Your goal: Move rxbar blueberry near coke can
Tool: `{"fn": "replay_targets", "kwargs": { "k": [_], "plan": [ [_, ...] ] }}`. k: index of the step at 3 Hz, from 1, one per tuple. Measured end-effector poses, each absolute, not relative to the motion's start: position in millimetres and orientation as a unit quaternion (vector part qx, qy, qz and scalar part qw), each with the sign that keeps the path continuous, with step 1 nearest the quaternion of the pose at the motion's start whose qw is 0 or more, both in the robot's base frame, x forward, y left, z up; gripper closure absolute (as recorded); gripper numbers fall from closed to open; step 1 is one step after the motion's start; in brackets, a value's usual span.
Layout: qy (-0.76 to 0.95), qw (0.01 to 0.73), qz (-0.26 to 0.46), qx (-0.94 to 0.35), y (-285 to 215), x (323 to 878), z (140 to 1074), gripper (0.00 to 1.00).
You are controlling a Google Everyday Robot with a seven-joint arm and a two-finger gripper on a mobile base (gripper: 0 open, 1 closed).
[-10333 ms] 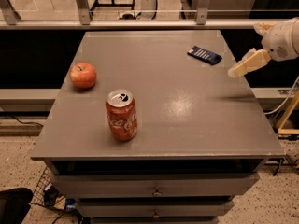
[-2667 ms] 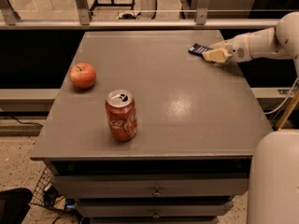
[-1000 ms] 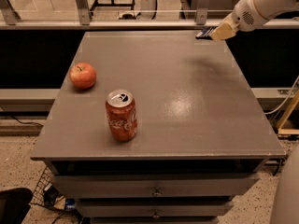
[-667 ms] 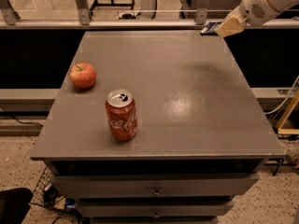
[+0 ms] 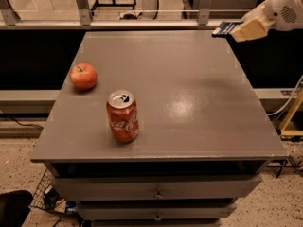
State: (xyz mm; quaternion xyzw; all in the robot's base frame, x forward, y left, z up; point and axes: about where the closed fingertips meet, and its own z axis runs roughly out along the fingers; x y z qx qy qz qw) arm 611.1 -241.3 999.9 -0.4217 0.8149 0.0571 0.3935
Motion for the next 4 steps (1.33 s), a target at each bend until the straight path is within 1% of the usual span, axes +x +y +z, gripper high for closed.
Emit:
{"fn": "replay_targets", "kwargs": {
  "k": [1, 2, 3, 4],
  "plan": [
    [0.798, 0.418, 0.061, -0.43, -217.5, 567.9, 1001.6, 1.0],
    [0.784, 0.431, 0.077, -0.44, -190.5, 528.7, 979.9, 1.0],
    [0.785, 0.409, 0.102, -0.454, -172.5, 486.5, 930.9, 1.0],
    [0.781, 0.403, 0.133, -0.459, -173.8, 451.3, 880.6, 1.0]
  ]
}}
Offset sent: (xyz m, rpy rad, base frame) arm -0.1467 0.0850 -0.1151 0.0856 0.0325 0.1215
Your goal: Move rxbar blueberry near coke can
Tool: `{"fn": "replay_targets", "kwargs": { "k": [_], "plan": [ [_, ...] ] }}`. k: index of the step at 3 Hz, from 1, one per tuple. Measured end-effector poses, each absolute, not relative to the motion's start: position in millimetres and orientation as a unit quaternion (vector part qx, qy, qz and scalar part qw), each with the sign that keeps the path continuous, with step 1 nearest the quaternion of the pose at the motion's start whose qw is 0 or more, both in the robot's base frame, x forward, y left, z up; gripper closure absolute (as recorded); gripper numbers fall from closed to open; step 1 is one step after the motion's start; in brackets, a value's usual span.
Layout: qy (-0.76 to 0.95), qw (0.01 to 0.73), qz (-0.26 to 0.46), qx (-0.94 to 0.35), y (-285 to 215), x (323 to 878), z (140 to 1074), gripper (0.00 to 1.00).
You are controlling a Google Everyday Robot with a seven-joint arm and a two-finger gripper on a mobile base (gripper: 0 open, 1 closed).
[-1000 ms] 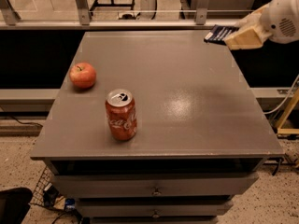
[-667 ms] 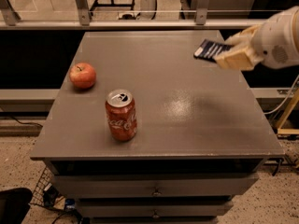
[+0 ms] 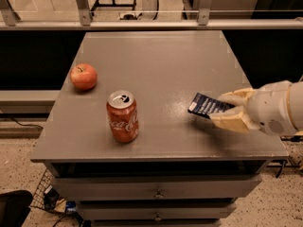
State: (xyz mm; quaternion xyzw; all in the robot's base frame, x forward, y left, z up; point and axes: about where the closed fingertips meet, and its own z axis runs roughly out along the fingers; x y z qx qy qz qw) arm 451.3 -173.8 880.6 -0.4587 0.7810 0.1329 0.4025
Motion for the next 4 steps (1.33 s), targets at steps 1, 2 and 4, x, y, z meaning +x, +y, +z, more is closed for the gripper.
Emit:
{"fn": "replay_targets", "kwargs": {
  "k": [1, 2, 4],
  "plan": [
    [0.755, 0.406, 0.172, -0.486, -169.9, 435.3, 847.6, 1.0],
    [0.722, 0.399, 0.203, -0.528, -155.5, 433.7, 832.7, 1.0],
    [0.685, 0.38, 0.241, -0.573, -130.8, 438.7, 826.1, 0.62]
  ]
}}
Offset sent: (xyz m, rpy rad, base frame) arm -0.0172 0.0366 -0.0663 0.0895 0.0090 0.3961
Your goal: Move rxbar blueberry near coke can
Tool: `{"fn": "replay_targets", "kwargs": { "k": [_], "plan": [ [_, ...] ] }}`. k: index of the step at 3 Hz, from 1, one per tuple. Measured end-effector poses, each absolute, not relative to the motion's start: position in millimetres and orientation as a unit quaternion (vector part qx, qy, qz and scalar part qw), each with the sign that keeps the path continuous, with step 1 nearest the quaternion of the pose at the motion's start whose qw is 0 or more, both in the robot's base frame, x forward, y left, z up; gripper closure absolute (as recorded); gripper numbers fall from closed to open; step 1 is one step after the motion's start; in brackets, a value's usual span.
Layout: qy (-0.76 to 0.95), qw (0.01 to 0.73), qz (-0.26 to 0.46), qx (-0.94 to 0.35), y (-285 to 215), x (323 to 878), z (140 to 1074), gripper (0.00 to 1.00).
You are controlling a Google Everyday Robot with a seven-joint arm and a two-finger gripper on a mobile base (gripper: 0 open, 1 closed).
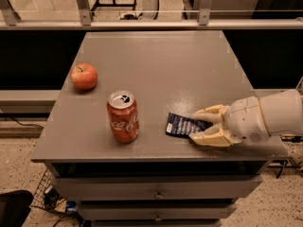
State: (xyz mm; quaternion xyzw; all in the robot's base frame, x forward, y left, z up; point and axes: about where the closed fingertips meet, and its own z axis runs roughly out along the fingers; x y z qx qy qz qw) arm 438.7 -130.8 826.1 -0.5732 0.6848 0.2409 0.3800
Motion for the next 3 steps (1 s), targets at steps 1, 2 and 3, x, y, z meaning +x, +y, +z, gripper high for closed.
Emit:
{"fn": "replay_targets", "kwargs": {
  "k": [1, 2, 3],
  "plan": [
    [0.683, 0.379, 0.241, -0.575, -128.6, 438.4, 826.8, 0.38],
    [0.682, 0.379, 0.241, -0.577, -126.8, 438.0, 827.4, 0.16],
    [0.681, 0.378, 0.241, -0.579, -124.8, 437.7, 828.0, 0.0]
  ]
}}
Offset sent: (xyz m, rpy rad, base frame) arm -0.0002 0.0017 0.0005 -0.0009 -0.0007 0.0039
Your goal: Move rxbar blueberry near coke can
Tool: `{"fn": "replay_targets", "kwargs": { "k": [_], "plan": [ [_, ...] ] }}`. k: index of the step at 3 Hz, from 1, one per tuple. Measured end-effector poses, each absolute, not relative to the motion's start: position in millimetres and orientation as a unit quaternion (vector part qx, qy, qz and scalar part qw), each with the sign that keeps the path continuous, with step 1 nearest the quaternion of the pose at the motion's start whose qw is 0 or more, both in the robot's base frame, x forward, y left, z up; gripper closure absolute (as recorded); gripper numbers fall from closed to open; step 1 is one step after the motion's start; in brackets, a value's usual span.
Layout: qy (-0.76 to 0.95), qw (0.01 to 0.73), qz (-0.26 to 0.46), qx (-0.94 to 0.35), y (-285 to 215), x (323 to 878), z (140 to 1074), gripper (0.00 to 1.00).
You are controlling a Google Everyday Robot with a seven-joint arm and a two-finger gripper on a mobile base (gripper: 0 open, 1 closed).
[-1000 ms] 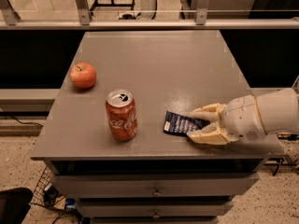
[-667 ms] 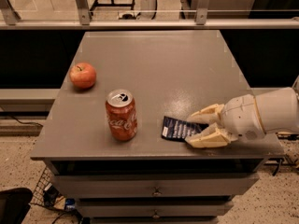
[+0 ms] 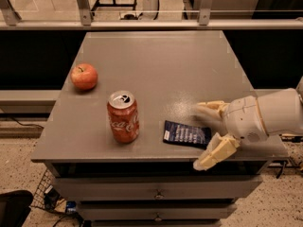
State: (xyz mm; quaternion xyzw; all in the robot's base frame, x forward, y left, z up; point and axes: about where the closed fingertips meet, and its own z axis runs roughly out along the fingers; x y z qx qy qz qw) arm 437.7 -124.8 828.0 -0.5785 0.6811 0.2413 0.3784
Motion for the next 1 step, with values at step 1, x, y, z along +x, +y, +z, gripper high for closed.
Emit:
{"fn": "replay_targets", "kwargs": {
  "k": [1],
  "plan": [
    [0.681, 0.378, 0.241, -0.579, -124.7, 437.7, 828.1, 0.0]
  ]
}}
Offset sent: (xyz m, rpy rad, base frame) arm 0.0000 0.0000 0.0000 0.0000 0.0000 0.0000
